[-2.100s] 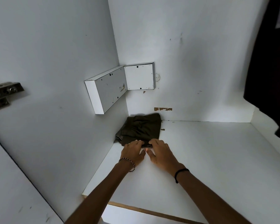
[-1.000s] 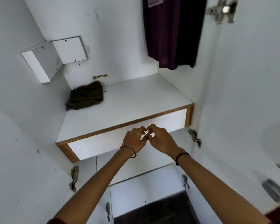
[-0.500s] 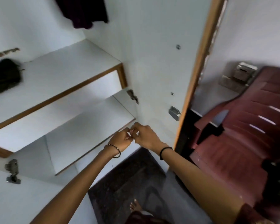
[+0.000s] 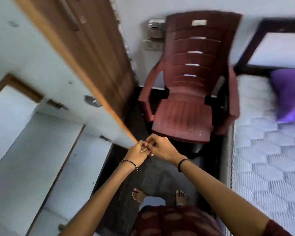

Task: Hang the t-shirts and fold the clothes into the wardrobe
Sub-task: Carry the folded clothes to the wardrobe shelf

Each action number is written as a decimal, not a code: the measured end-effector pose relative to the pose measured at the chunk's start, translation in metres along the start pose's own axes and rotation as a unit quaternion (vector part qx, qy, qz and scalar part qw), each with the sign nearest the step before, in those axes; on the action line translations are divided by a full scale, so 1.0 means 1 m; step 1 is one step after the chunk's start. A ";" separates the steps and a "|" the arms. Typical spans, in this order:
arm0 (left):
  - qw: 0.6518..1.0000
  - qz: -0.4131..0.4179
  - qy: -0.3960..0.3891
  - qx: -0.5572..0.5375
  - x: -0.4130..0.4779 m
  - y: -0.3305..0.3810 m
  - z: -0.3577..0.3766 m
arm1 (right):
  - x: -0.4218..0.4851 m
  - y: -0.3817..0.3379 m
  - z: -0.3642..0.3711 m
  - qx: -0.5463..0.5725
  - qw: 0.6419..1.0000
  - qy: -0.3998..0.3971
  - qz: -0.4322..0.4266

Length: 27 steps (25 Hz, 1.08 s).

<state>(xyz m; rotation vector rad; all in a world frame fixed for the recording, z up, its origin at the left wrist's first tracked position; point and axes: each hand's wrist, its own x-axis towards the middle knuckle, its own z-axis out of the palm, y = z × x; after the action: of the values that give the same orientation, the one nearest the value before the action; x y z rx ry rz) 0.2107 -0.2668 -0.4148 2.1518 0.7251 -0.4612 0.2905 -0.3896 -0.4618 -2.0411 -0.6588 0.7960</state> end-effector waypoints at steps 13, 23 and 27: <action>0.932 0.207 -0.256 0.151 0.038 0.151 0.185 | -0.154 0.143 -0.102 0.167 0.899 0.346 0.208; 0.831 0.270 -0.439 0.209 0.019 0.181 0.346 | -0.277 0.248 -0.088 0.296 0.745 0.525 0.286; 0.798 0.278 -0.483 0.228 -0.010 0.185 0.420 | -0.339 0.298 -0.076 0.327 0.699 0.562 0.297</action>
<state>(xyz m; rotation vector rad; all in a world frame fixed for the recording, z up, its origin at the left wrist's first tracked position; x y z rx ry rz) 0.2861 -0.6957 -0.5602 2.0077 -0.6402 -1.3462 0.1700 -0.8160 -0.5760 -1.5892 0.9112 -0.0609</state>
